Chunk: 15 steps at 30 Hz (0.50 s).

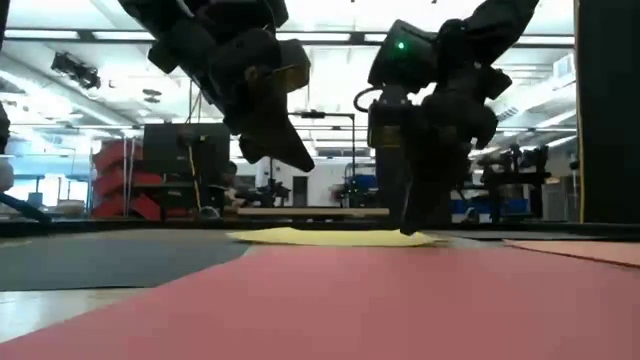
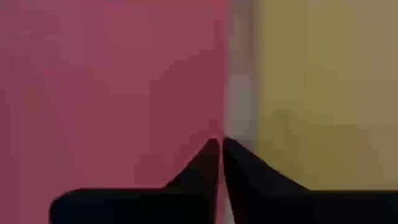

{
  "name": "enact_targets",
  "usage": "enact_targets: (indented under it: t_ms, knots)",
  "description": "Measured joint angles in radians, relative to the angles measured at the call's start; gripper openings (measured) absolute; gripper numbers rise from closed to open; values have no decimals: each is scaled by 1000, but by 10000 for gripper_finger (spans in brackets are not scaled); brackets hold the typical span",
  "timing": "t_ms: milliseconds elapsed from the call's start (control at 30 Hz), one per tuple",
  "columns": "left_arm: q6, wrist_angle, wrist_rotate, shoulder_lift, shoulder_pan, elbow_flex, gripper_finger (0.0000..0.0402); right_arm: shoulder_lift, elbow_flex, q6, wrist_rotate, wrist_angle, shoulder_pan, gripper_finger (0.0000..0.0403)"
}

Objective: Organize paper
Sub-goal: Stack the yellow paper on top of the yellow paper

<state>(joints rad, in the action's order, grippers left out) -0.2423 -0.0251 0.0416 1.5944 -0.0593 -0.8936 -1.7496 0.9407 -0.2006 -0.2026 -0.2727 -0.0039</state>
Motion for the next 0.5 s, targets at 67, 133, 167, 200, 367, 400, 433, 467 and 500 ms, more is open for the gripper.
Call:
enact_targets:
  t_ms: [67, 133, 167, 200, 367, 400, 433, 467, 500]
  knots:
    - [1, -5, 0, 0, 0, 0, 0, 0, -1, -4, -1, -26, -19, 0]
    - [2, -7, -3, 0, 0, 0, 0, 0, -2, -4, 1, -45, -34, 0]
    - [2, -9, -7, 0, 0, 0, 0, 0, -2, -3, 12, -55, -41, 0]
    - [3, -12, -16, 0, 0, 0, 0, 0, -2, 0, 30, -68, -46, 0]
    - [23, -10, -23, 0, 24, 0, 0, 3, -1, 5, 97, -130, -79, 0]
    - [25, -11, -24, 0, 30, 0, 0, 3, 0, 7, 111, -142, -87, 0]
    - [25, -13, -24, 0, 36, 0, 0, 4, 0, 7, 128, -149, -93, 0]
    - [25, -15, -24, 0, 41, 0, 0, 6, 1, 3, 144, -155, -99, 0]
    - [25, -16, -25, 0, 46, 0, 0, 9, 1, -1, 158, -162, -105, 0]
